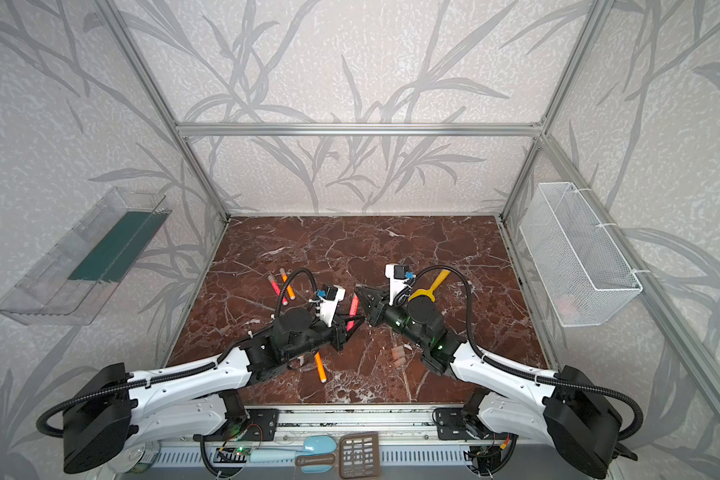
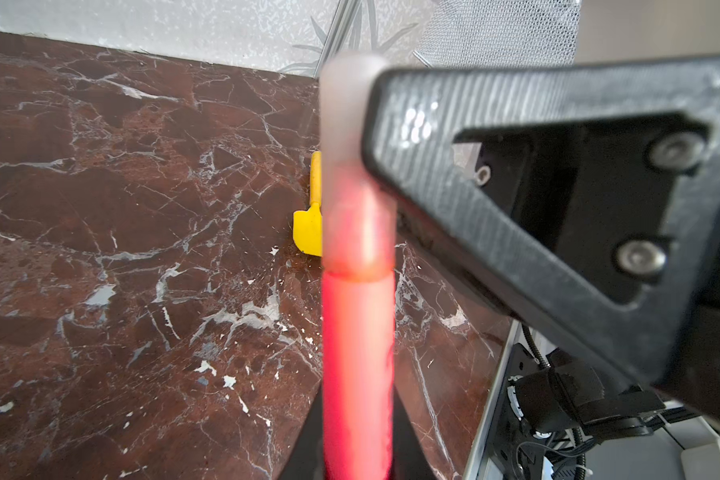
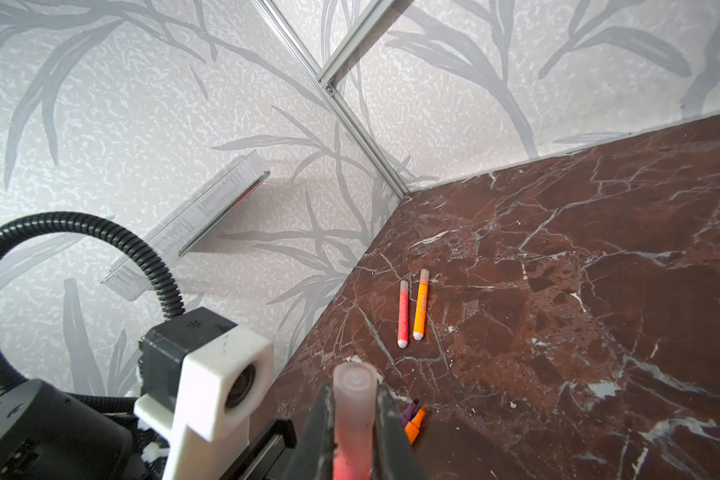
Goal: Insert the pens into the pen caps
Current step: 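Push the pale cap down onto the marker tip with the right gripper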
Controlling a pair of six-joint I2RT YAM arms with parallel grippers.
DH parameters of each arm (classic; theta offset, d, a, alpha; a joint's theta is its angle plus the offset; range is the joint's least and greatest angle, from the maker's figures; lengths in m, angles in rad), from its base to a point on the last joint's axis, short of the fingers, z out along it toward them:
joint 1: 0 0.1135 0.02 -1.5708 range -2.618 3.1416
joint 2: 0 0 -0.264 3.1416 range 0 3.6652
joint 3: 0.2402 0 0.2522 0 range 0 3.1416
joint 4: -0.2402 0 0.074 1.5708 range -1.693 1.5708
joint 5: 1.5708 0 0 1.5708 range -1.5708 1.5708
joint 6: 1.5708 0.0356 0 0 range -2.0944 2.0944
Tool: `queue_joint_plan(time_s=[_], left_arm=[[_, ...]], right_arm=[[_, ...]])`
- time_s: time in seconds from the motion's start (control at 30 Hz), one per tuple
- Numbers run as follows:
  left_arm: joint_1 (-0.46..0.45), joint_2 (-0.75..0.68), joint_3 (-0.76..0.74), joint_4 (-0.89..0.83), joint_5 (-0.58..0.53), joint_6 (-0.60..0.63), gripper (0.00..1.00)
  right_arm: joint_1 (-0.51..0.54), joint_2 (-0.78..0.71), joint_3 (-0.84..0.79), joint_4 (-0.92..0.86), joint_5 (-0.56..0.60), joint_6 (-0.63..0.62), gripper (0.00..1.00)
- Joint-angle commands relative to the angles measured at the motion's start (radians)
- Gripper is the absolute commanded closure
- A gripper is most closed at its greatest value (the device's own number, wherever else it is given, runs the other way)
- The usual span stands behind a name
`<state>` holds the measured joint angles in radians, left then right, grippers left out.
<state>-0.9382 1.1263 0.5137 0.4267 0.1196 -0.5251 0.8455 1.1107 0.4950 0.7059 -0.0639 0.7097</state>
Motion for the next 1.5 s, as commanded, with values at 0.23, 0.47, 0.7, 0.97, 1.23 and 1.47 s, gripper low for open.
queue_joint_plan(time_s=[0.23, 0.47, 0.7, 0.97, 1.23, 1.47], left_arm=[[0.030, -0.007, 0.020, 0.187, 0.016, -0.035, 1.00], [0.030, -0.012, 0.001, 0.146, -0.002, 0.010, 1.00], [0.027, 0.005, -0.048, 0.142, 0.007, 0.111, 1.00], [0.000, 0.057, -0.072, 0.150, 0.060, 0.232, 1.00], [-0.033, 0.118, -0.054, 0.159, 0.092, 0.282, 1.00], [-0.059, 0.149, -0.044, 0.165, 0.081, 0.302, 1.00]], right_arm=[[0.024, -0.003, -0.033, -0.029, -0.037, 0.002, 0.85], [0.024, -0.086, -0.036, -0.149, 0.064, -0.052, 0.59], [0.023, -0.240, -0.079, -0.217, 0.192, -0.132, 0.30], [0.018, -0.332, -0.095, -0.268, 0.245, -0.179, 0.22], [0.012, -0.250, -0.053, -0.256, 0.180, -0.160, 0.28], [0.007, -0.179, -0.030, -0.228, 0.136, -0.126, 0.46]])
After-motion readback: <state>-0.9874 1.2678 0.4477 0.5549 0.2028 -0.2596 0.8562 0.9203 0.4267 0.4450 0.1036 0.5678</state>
